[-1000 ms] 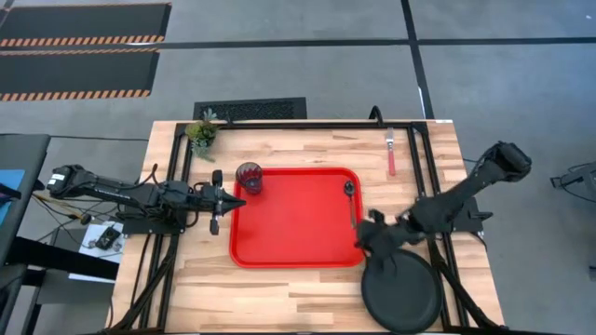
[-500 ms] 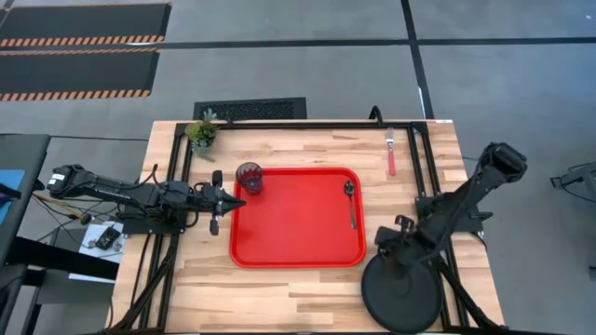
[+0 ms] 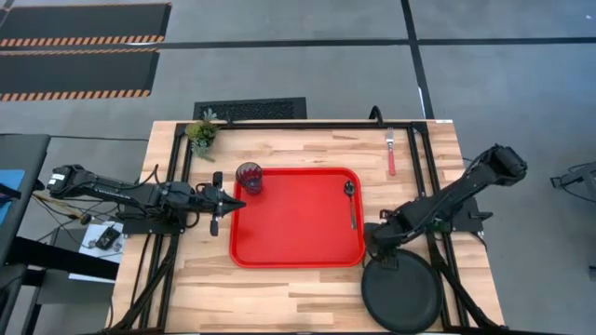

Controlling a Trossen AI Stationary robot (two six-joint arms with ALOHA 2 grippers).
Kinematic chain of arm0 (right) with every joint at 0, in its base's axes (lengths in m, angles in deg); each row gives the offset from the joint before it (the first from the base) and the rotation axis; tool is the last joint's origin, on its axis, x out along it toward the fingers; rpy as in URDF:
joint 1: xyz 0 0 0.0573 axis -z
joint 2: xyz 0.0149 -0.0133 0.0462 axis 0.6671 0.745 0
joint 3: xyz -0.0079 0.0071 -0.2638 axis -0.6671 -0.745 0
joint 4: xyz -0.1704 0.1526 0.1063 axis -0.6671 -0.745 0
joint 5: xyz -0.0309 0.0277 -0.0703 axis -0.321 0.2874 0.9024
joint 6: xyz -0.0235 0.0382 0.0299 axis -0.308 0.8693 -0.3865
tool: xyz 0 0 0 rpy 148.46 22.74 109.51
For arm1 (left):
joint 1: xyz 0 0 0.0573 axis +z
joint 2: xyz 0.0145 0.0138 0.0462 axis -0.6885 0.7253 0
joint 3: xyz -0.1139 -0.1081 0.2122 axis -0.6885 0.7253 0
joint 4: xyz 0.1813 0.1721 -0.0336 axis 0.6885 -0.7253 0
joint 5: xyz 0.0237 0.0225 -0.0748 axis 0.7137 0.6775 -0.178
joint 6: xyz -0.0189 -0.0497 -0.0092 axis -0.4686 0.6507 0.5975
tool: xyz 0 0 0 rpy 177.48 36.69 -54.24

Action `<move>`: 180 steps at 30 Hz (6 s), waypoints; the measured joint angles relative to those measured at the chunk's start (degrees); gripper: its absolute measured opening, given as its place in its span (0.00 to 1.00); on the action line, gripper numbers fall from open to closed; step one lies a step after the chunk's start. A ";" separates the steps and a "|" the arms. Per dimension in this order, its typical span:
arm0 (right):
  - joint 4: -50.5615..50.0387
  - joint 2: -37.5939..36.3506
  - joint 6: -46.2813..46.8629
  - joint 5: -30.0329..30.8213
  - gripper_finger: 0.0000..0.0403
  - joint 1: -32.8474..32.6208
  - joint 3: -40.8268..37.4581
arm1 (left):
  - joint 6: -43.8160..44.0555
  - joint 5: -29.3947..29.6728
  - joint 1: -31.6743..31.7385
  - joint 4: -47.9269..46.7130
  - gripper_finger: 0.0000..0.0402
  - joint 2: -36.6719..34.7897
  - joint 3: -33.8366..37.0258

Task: Pick and place plate/cup/fork/spoon on tray
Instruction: Put the black plate on the red serving tray to the bottom right of the blue glass, then put the pink fork on the red serving tray to the right of the black plate

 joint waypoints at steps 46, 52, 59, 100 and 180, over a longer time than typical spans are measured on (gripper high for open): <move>10.35 -2.93 0.71 -9.08 0.02 3.23 4.43 | 1.65 -0.06 -0.02 -1.20 0.00 0.02 -0.02; 10.62 2.69 -0.02 -5.80 0.02 11.12 11.21 | 1.70 -0.04 -0.02 -1.18 0.00 0.02 -0.02; 11.37 14.19 -5.24 -6.01 0.02 23.11 20.31 | 1.70 -0.03 -0.02 -0.96 0.00 0.02 -0.04; 9.01 32.46 -10.54 -7.59 0.05 42.67 32.61 | 2.38 -0.15 -0.07 -1.00 0.00 0.02 -0.04; 27.12 16.15 -21.84 9.35 0.03 37.24 20.62 | 4.28 -4.24 -0.07 -1.28 0.00 0.01 -0.04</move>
